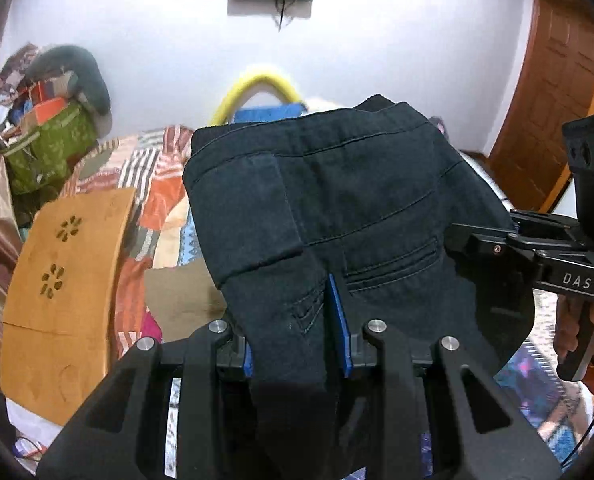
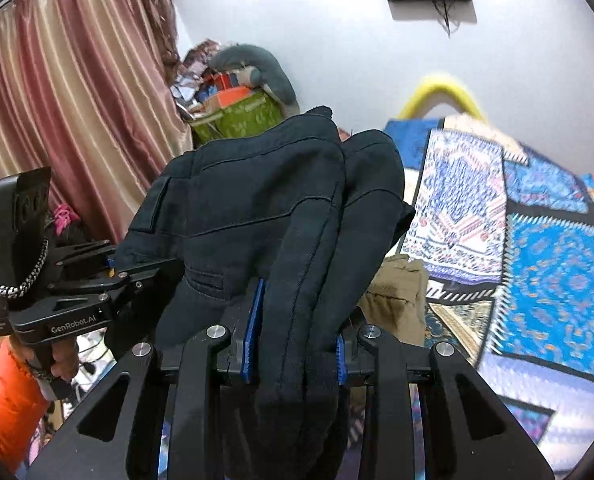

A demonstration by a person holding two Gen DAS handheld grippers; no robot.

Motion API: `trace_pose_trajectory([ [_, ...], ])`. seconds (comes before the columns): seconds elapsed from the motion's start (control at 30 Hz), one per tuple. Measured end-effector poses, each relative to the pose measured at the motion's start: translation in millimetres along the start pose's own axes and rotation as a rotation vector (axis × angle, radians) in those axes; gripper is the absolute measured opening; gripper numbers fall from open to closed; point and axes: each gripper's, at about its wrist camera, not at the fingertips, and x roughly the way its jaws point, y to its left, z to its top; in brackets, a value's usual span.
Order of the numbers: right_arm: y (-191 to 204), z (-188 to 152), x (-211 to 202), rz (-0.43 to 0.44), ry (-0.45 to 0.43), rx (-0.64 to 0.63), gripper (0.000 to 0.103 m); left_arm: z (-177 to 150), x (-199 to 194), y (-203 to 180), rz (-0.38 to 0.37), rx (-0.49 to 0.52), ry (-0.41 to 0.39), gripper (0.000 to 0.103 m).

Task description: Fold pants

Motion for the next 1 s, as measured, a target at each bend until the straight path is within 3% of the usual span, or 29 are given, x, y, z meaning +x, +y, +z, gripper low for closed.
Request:
trace_pose_trajectory([
  [0.23,-38.4,-14.5,84.4,-0.053,0.142,0.034,0.028,-22.6,117.4,32.2,0.008,-0.046,0.166,0.034],
  [0.3,-48.9,-22.0,107.0,-0.088,0.197,0.031,0.032,-30.7,135.5,33.4,0.036,-0.034,0.175,0.047],
  [0.37,-56.9,-28.5,114.5,-0.103,0.198,0.026,0.039,-35.5,139.4,33.7,0.05,-0.008,0.128,0.054],
  [0.43,-61.4,-30.2,111.1,-0.092,0.197,0.041,0.042,-39.2,134.4,29.6,0.087,0.02,0.101,0.062],
  [0.67,-48.5,-32.5,73.6,-0.156,0.213,-0.023,0.046,-34.1,103.0,31.7,0.161,0.029,0.1,0.062],
  [0.8,-39.6,-38.9,26.8,-0.155,0.145,-0.029,0.046,-40.1,62.2,21.3,0.215,0.049,0.083,0.062],
  [1.0,-5.7,-33.8,-57.7,-0.107,0.005,-0.009,0.046,-37.0,-30.0,-13.9,0.189,0.003,-0.035,0.061],
])
